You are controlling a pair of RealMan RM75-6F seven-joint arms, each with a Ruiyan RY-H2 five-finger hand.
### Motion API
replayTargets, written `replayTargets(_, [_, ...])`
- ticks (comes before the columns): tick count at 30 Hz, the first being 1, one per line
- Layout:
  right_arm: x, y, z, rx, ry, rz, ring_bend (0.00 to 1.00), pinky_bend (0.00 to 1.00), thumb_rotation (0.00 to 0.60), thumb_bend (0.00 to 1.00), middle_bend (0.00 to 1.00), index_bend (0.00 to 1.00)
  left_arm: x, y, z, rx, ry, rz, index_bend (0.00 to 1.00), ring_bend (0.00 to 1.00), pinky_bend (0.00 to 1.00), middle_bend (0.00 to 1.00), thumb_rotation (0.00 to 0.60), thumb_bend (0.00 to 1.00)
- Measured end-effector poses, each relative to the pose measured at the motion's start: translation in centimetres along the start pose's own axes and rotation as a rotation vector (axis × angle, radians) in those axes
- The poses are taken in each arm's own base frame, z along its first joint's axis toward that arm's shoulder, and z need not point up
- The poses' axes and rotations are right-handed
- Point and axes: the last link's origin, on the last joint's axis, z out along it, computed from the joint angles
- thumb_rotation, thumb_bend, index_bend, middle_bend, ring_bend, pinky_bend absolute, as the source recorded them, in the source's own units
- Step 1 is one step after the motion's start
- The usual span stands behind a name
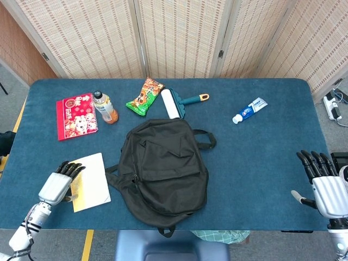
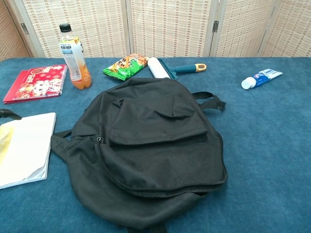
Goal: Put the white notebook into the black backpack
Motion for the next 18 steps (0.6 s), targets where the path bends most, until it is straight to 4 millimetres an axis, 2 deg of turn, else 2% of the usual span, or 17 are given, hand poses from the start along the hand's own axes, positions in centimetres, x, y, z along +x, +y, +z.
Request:
replayTargets(4, [-0.1,0.0,0.0,0.002,-0.003,0.002,0.04,0.04,0.600,0.05,0.10,0.00,0.8,0.1,0.3,-0.012,0.030,0.008,0.20,0.16,0.14,0.18,0.600,0.10])
replayTargets(12, [-0.2,-0.2,0.0,0.012,-0.006,0.002,0.04,0.04,0.600,0.05,0.10,0.00,0.6,-1.0,-1.2,-0.063,-0.007,0.078,0.22,0.16,0.14,0.18,0.600,0.27])
replayTargets(18, [-0.3,-0.4,0.0,0.018,-0.008,0.003,0.04,0.04,0.600,0.05,0.10,0.00,0.0,-1.1,-1.9,-0.100,-0.038,0.092,0.21,0.16,0.14,0.18,0.600,0.34])
